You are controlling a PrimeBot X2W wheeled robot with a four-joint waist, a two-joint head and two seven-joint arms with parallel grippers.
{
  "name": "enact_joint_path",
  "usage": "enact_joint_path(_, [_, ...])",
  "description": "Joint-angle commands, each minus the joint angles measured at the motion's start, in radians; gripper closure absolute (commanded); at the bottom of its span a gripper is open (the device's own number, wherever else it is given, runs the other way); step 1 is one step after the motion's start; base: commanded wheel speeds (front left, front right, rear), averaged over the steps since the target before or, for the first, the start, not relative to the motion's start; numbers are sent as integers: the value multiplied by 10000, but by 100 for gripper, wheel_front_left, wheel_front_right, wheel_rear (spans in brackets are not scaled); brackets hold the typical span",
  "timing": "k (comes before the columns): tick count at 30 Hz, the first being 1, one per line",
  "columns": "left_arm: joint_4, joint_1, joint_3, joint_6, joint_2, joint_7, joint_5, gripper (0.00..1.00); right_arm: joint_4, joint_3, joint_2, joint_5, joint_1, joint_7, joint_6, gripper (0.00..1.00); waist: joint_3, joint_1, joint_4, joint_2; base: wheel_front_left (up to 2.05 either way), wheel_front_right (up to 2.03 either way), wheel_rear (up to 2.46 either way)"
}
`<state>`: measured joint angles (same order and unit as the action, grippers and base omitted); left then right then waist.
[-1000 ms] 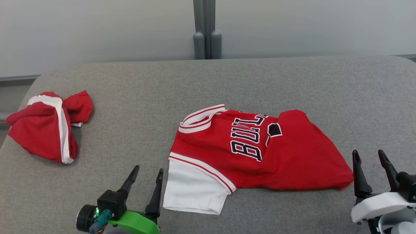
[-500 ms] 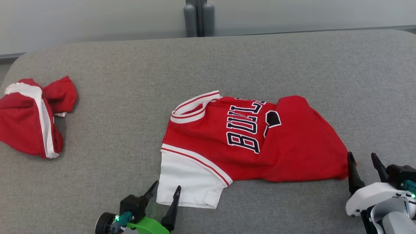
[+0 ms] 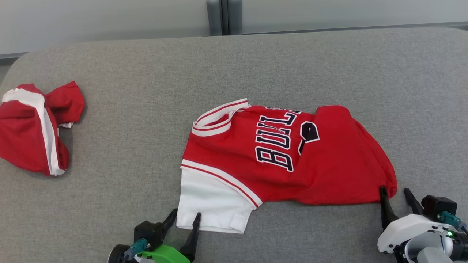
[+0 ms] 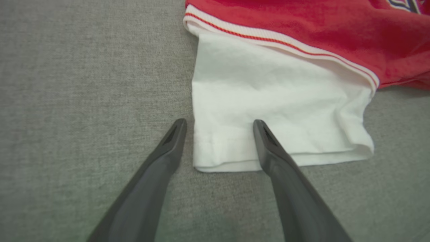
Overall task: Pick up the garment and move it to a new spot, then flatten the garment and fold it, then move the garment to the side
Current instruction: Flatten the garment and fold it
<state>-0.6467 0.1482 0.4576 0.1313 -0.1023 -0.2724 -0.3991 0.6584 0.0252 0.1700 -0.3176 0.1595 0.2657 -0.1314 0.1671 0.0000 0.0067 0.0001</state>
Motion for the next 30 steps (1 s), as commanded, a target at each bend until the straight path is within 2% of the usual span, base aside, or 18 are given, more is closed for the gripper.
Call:
enact_joint_path(1, [-311, -46, 269, -1, 61, 161, -195, 73, 170, -141, -27, -141, 72, -25, 15, 68, -32, 0, -14, -1, 0, 0, 0])
enact_joint_path(2, [-371, 2, 404, 0, 87, 162, -256, 97, 218, -207, -8, -198, 89, -25, 15, 82, -50, 0, -16, -1, 0, 0, 0])
enact_joint_path(3, [-422, 44, 542, 13, 103, 162, -371, 100, 255, -288, 2, -254, 104, -25, 15, 100, -77, 0, -18, -1, 0, 0, 0])
enact_joint_path(10, [-6, 253, 719, 10, -19, 92, -738, 100, -398, -547, 238, -469, 72, -12, 16, 100, -350, 0, -22, -1, 0, 0, 0])
enact_joint_path(20, [1986, 915, -207, -3, -684, 83, -421, 100, -2431, -692, 489, -659, 404, -11, 15, 100, -671, 0, -138, -1, 0, 0, 0])
enact_joint_path(24, [2394, 1889, -255, -3, -1102, 83, -495, 100, -2859, -989, 717, -870, 1174, -11, 15, 100, -554, 0, -246, -1, 0, 0, 0])
enact_joint_path(30, [2540, 4810, 208, -6, -2176, 330, -548, 100, -2611, -1427, 1178, -1509, 3454, -23, 15, 100, 177, 0, -402, -1, 0, 0, 0])
